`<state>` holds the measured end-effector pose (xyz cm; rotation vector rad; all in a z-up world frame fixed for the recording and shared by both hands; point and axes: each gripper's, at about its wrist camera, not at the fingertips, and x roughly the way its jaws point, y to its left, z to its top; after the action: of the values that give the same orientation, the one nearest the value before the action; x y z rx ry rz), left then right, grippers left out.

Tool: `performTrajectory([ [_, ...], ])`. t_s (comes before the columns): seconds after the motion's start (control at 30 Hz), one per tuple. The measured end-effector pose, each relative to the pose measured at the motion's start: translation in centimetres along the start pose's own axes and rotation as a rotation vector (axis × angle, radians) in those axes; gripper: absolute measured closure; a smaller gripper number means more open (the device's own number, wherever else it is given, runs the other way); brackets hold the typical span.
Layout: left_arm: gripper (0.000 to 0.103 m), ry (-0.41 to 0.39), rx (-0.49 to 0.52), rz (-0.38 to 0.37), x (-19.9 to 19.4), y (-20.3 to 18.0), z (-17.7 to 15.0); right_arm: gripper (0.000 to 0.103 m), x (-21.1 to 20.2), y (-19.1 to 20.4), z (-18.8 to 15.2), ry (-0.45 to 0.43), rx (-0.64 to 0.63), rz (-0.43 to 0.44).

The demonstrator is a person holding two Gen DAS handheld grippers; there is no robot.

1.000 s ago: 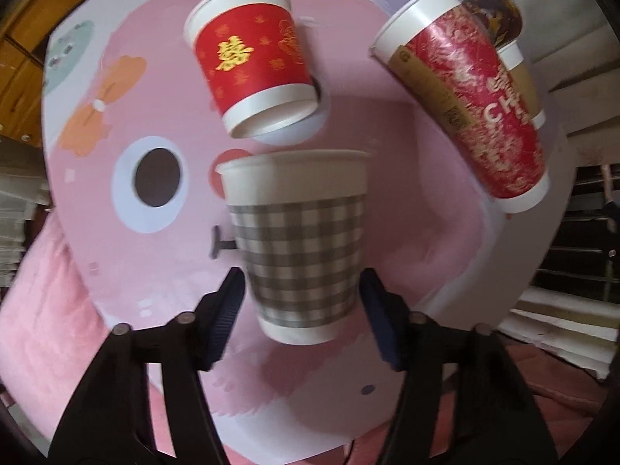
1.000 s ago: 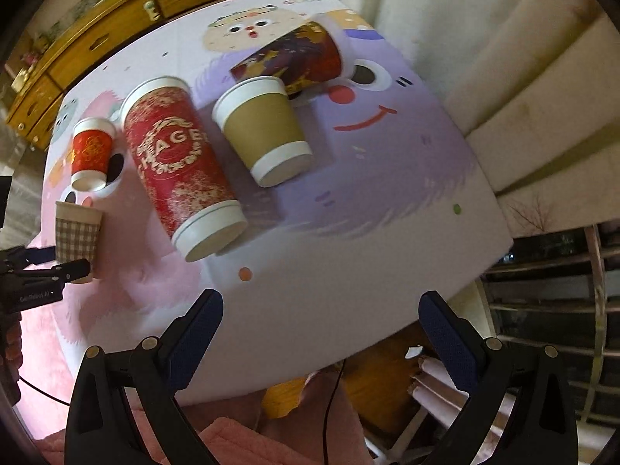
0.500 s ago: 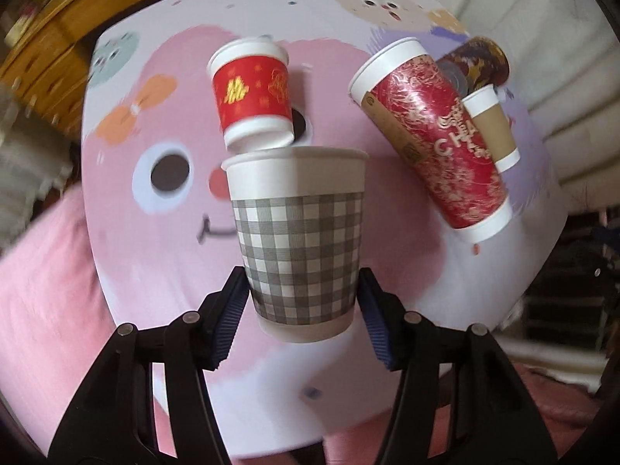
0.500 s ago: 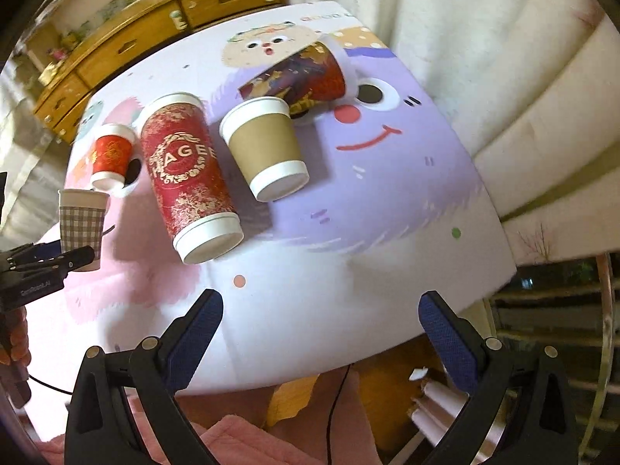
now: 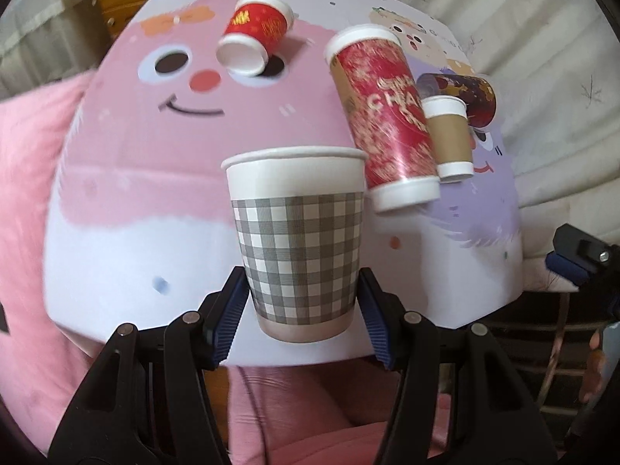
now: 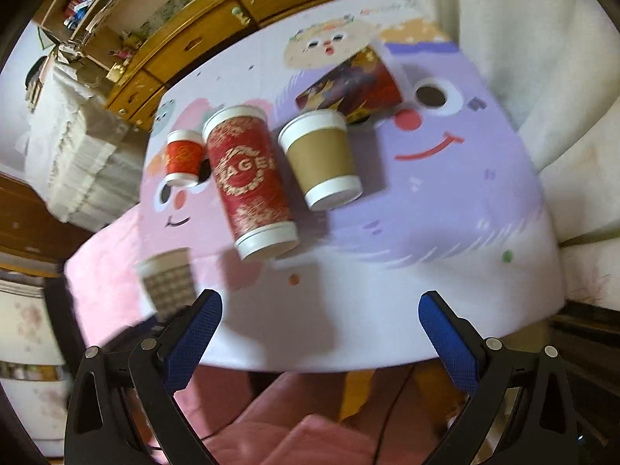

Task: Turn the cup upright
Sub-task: 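Lift the gray checkered cup with the left tool toward the right tool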

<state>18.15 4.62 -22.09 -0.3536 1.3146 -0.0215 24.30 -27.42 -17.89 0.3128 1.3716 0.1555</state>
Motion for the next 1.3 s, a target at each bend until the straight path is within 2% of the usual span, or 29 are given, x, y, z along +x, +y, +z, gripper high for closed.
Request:
performTrajectory([
  [0.07,0.049,0.003,-0.029,-0.005,0.6,-0.8,-1.0,0.000,0.5,-0.3,0.4,0.060,0.029,0.075],
  [0.17,0.049,0.032,-0.036,-0.002,1.7,-1.7,-2.0,0.000,1.3,-0.4,0.6,0.116,0.055,0.128],
  [0.33,0.049,0.118,-0.029,0.032,3.9,-2.4,-3.2,0.000,2.1,0.6,0.1,0.147,-0.019,0.102],
  [0.4,0.048,0.117,-0.036,0.020,3.9,-2.1,-3.3,0.000,2.2,0.5,-0.3,0.161,-0.027,0.098],
  [0.6,0.048,0.164,0.003,0.012,4.2,-2.2,-3.1,0.000,3.1,-1.2,-2.0,0.226,0.020,0.107],
  [0.73,0.042,0.201,0.031,0.069,5.0,-2.2,-2.3,0.000,3.8,-1.6,-2.5,0.244,0.042,0.118],
  [0.87,0.026,0.202,0.052,0.085,4.7,-2.3,-2.0,0.000,4.0,-1.4,-2.7,0.248,0.045,0.120],
  [1.03,0.024,0.234,0.055,0.033,3.6,-2.3,-1.6,0.000,4.4,-0.6,-2.8,0.264,0.038,0.116],
  [1.17,0.024,0.256,0.111,0.023,1.9,-2.6,-1.7,0.000,4.9,0.5,-3.1,0.263,0.039,0.117],
  [1.3,0.024,0.243,0.143,0.028,-0.4,-1.6,-2.2,0.000,5.2,1.9,-3.4,0.244,0.076,0.127],
])
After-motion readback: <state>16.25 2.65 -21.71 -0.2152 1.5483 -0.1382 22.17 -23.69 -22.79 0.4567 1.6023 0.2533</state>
